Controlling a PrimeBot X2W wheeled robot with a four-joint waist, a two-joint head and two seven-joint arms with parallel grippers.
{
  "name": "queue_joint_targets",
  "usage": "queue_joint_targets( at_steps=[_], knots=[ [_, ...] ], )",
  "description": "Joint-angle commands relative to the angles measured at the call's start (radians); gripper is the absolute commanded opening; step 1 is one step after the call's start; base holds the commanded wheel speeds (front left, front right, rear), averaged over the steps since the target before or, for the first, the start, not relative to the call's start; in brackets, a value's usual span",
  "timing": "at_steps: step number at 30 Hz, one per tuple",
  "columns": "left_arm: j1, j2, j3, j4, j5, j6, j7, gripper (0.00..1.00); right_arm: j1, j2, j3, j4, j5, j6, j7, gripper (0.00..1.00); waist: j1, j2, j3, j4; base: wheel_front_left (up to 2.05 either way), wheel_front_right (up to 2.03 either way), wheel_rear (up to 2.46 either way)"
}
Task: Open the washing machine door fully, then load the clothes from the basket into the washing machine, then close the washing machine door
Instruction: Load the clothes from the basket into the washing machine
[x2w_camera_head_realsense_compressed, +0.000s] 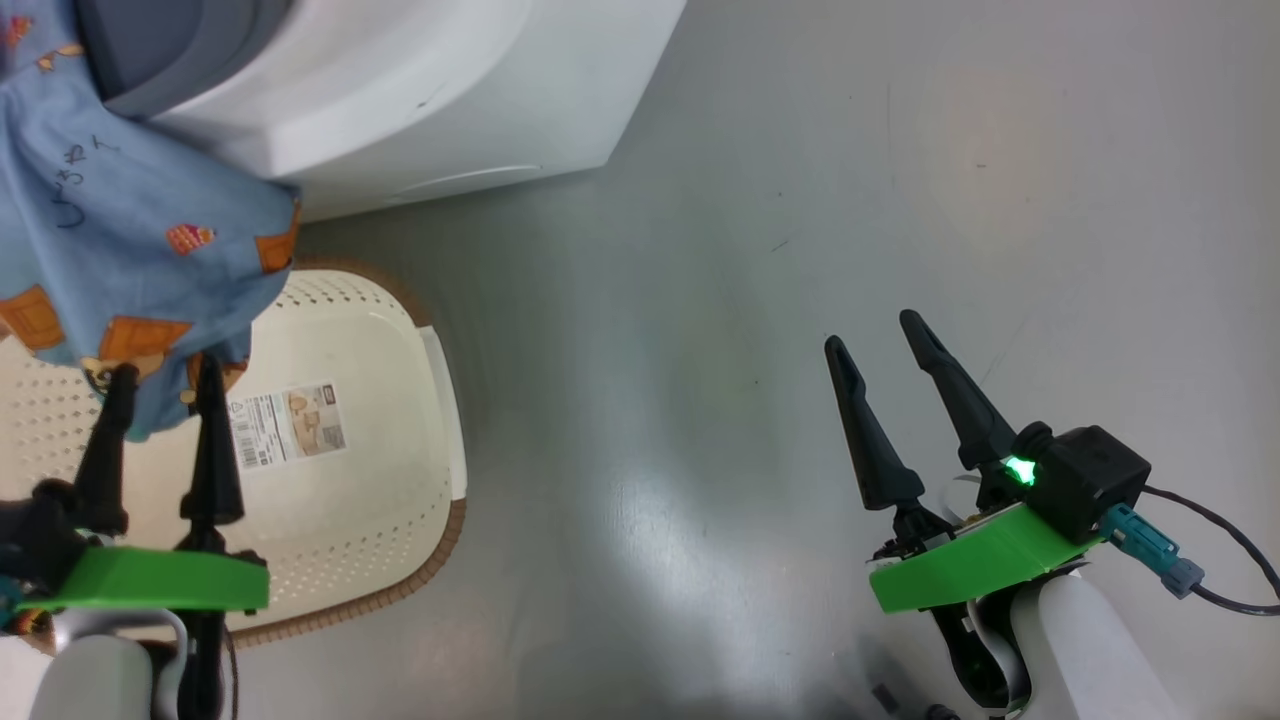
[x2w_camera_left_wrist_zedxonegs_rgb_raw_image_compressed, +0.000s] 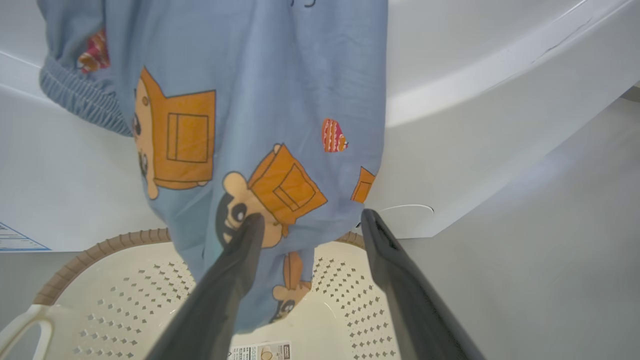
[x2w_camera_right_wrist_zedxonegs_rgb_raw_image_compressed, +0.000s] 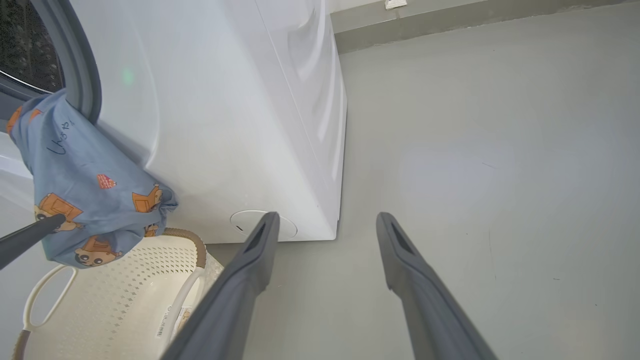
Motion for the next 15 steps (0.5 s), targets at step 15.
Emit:
queue_joint_targets(
  at_steps=[15],
  knots=[
    [-0.157,0.052,0.099,0.119,0.002,-0.003,-0.005,1.0,-0.008,0.006,0.019,-0.035,-0.021,0.009,-0.005,1.0,0.0,0.0,0.068,0.009,0.0,0.0,0.0]
  ],
)
